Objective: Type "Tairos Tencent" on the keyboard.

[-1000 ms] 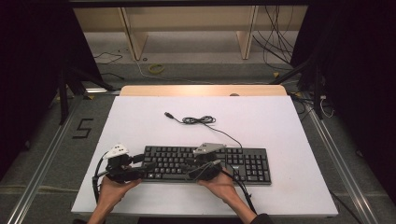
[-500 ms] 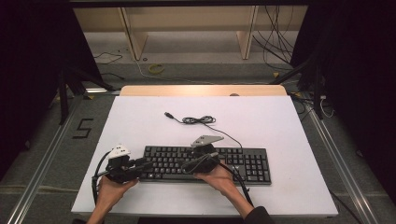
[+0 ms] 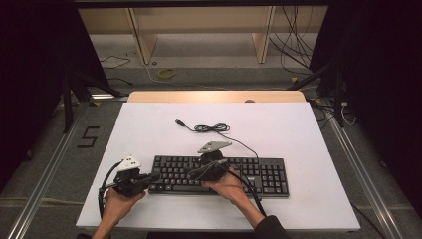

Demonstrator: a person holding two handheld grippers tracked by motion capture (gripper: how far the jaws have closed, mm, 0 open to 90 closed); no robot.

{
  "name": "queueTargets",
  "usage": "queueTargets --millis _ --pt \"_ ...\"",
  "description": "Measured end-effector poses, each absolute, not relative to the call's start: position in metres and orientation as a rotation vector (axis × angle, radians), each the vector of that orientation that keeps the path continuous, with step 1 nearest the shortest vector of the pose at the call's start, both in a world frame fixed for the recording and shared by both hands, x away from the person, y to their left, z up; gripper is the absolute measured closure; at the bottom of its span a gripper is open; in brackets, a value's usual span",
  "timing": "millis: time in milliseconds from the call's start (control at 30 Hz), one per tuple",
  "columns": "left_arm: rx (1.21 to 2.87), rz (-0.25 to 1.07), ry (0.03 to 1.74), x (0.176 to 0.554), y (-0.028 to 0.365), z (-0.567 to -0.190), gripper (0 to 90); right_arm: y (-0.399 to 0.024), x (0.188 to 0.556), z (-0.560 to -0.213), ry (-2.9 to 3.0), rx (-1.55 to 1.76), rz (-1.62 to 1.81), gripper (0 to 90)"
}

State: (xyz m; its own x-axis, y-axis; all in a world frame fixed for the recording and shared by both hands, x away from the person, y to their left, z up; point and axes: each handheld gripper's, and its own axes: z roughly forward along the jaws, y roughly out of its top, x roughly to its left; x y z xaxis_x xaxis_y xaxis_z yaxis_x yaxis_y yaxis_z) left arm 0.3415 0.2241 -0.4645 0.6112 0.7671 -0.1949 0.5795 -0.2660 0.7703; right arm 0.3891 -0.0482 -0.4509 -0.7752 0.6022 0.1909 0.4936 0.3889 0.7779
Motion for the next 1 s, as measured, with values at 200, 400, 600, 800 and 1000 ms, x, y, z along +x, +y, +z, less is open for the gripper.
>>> queueTargets --millis 200,400,600,800,1000 --pt "1.981 0.265 1.070 0.342 0.223 -0.465 89.3 -0.045 0.391 -0.453 2.520 0.999 1.338 57.4" --pt "1.989 0.261 1.075 0.342 0.223 -0.466 89.4 -0.042 0.394 -0.454 2.523 0.994 1.330 66.5" --pt "1.997 0.251 1.082 0.343 0.223 -0.467 89.4 -0.038 0.396 -0.455 2.535 0.993 1.319 74.6" --pt "2.011 0.241 1.088 0.344 0.223 -0.468 89.4 -0.036 0.399 -0.457 2.538 1.008 1.310 81.0" --pt "2.011 0.239 1.098 0.344 0.223 -0.469 89.4 -0.032 0.401 -0.460 2.542 1.010 1.298 86.5"
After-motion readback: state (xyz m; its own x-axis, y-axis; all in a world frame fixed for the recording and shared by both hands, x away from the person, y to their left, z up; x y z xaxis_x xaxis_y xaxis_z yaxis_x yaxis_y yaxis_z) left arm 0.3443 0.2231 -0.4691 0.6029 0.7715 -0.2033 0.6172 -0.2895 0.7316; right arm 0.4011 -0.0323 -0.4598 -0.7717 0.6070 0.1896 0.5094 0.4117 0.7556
